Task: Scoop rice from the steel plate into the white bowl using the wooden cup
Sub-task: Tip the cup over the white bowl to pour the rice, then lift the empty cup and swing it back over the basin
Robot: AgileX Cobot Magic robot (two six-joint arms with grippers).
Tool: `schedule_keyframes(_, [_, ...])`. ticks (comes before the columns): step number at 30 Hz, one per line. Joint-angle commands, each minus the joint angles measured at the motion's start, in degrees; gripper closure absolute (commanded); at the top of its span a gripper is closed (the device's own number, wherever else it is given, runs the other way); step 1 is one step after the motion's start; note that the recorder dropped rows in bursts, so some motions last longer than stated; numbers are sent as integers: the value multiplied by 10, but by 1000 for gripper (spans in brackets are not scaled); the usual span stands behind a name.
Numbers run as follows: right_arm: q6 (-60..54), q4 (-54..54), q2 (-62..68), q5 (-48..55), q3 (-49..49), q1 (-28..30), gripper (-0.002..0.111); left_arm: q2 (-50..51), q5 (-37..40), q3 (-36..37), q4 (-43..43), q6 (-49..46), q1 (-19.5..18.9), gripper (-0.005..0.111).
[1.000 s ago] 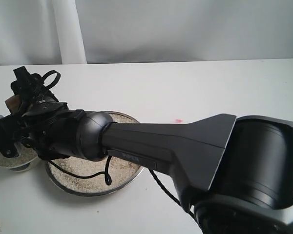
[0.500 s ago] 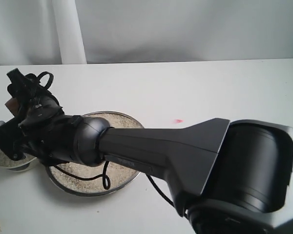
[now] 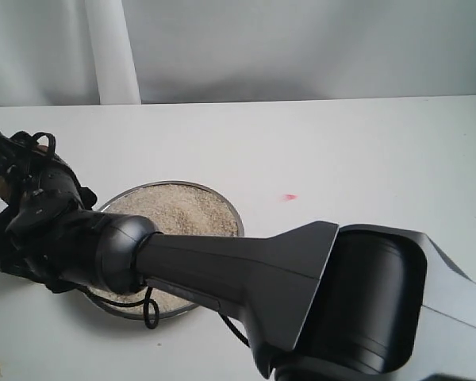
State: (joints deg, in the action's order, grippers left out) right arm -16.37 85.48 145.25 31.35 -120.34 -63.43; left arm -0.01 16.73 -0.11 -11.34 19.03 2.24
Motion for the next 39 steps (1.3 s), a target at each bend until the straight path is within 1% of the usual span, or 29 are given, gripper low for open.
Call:
schedule_keyframes(1, [-37, 9, -9, -1, 0, -5, 108, 0, -4, 1, -1, 2, 1, 107])
schedule_keyframes(13, [-46, 65, -9, 24, -1, -10, 108, 0, -4, 1, -1, 2, 1, 107])
schedule_keyframes(16, [-26, 93, -9, 26, -1, -11, 108, 0, -4, 1, -1, 2, 1, 107])
schedule_keyframes(19, [-3, 92, -9, 20, 8, -11, 108, 0, -4, 1, -1, 2, 1, 107])
schedule_keyframes(22, [10, 145, -9, 42, 26, -11, 108, 0, -4, 1, -1, 2, 1, 107])
schedule_keyframes(24, [32, 145, -9, 43, 26, -11, 108, 0, -4, 1, -1, 2, 1, 107])
schedule_keyframes(39, [16, 145, -18, 52, 23, -11, 108, 0, -4, 1, -1, 2, 1, 107])
